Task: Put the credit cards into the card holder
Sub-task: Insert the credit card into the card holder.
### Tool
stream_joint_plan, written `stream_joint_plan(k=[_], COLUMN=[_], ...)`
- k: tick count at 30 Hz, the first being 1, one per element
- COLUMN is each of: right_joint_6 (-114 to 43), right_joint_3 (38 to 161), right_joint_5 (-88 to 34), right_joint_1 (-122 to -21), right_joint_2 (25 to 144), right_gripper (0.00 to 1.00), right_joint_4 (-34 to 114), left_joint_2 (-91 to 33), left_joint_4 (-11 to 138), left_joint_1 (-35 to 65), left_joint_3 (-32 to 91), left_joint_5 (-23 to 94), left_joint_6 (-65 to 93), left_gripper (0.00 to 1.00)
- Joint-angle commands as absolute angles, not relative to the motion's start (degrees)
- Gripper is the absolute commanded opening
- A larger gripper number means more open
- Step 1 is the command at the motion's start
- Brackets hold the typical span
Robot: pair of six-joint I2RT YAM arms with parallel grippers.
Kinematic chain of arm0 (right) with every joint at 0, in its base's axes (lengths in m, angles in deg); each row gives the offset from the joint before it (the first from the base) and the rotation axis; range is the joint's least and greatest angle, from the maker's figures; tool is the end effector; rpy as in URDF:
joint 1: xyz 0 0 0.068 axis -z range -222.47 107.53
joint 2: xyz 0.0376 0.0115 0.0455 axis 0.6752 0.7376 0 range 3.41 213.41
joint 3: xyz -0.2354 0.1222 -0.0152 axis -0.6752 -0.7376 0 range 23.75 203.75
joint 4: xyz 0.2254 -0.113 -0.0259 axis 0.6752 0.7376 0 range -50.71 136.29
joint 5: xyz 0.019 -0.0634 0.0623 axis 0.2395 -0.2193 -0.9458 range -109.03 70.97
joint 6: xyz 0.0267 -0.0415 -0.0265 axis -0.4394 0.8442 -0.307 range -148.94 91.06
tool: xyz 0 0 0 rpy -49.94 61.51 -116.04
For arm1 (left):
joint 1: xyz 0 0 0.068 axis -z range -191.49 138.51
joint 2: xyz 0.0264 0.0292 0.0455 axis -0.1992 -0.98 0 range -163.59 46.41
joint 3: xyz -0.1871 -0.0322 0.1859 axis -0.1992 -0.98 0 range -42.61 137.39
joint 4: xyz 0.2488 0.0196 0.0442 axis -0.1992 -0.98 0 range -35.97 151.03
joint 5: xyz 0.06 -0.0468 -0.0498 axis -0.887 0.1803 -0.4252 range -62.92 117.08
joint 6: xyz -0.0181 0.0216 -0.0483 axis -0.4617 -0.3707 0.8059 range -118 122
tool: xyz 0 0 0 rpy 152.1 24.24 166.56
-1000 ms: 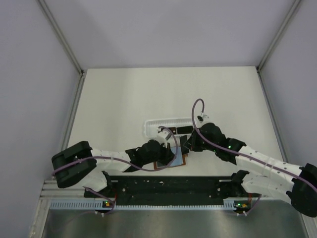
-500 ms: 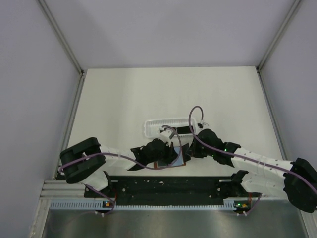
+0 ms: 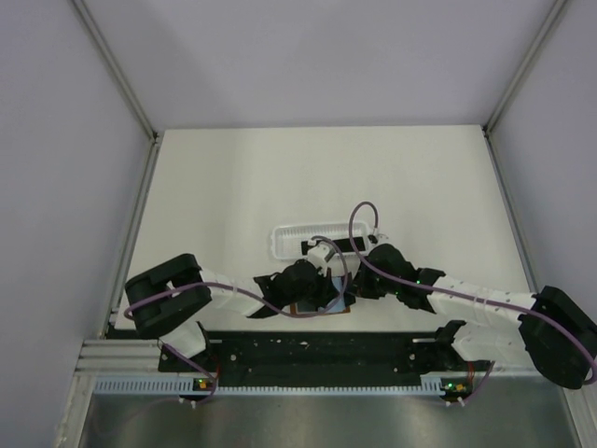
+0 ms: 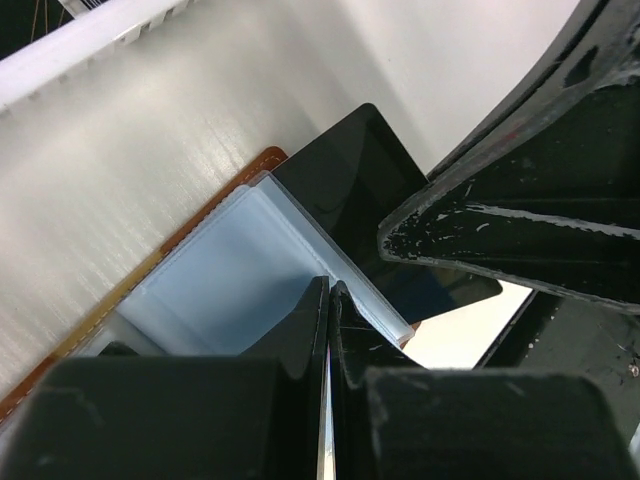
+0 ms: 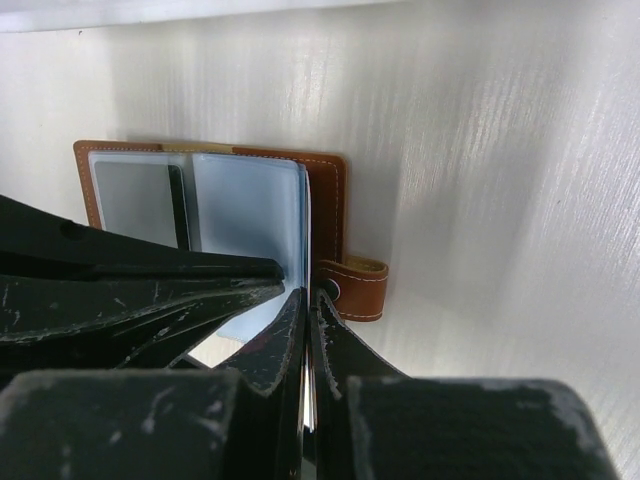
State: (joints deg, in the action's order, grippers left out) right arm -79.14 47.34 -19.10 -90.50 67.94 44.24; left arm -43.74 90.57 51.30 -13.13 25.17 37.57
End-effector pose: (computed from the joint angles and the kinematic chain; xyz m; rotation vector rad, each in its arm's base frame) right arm 0.1377 0.1531 0.1547 0.0472 2.5292 0.7758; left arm 0.1315 -0.2531 0.1352 0.5145 2.2165 -0.9466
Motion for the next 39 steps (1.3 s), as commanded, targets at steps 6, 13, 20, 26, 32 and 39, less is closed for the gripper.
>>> stream_joint_plan(k=[6,13,20,26,32,39], right_joint_6=[-79.3,-79.8,-79.9,-80.0,-80.1,-78.0], right_joint_3=[46.8,46.3,46.6,46.8,46.9,47.0], right_joint_5=[-17.8,-16.8,-16.7,-16.6,-16.0,-15.2], right_joint_1=[-91.3,-91.3,-91.3,-91.3,-91.3,-91.7], right_joint_2=[69.9,71.3,73.5,74.4,74.2,65.5], right_gripper=[0.0,0.0,0.0,0.0,0.0,0.0], right_joint_4=[44.4,44.6,44.7,44.6,45.2,44.3], left_joint_2=[-46.3,-42.5,-38.1,-34.2,-29.4,-30.0], left_joint_4=[83.3,70.7,62.5,57.9,55.7,56.5], left_joint_1=[51.4,51.5,51.4,51.5,51.4,51.4], left_joint_3=[-9.4,-10.3,-12.2,-13.7,-14.7,-15.6], left_joint_5=[24.7,19.4,18.1,17.1,16.0,16.1], left_joint_6=[36.6,38.1,39.4,40.3,40.4,40.9], left_gripper=[0.0,0.0,0.0,0.0,0.0,0.0])
